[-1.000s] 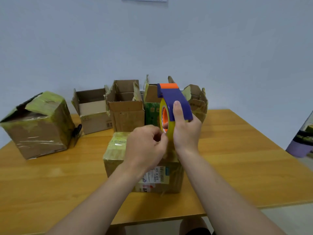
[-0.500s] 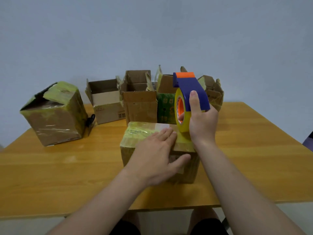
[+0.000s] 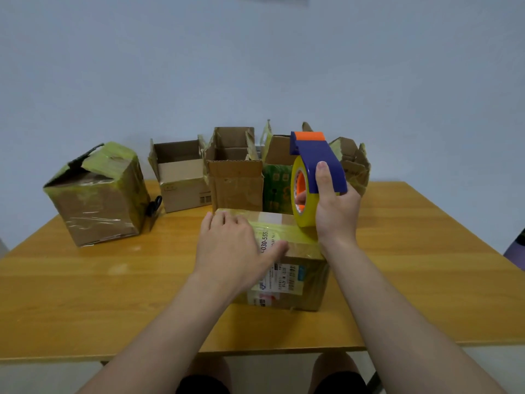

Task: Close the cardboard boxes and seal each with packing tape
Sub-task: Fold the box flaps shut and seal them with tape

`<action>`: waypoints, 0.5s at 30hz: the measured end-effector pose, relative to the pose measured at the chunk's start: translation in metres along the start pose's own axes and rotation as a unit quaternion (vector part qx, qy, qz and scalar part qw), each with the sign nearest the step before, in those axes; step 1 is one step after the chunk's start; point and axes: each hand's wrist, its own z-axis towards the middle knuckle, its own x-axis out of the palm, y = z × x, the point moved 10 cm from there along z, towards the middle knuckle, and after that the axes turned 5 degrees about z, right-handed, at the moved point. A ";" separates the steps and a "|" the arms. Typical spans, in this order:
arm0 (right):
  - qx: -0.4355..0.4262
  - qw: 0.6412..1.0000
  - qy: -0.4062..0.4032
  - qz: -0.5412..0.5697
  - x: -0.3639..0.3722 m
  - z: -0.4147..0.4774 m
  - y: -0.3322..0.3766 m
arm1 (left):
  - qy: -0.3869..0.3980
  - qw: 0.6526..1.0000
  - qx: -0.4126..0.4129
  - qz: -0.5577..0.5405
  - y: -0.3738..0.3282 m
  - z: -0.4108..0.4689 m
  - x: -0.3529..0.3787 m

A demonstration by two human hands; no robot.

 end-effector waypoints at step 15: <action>-0.006 0.996 -0.090 -0.005 -0.083 0.018 0.022 | 0.179 0.981 0.053 -0.060 -0.128 0.067 0.032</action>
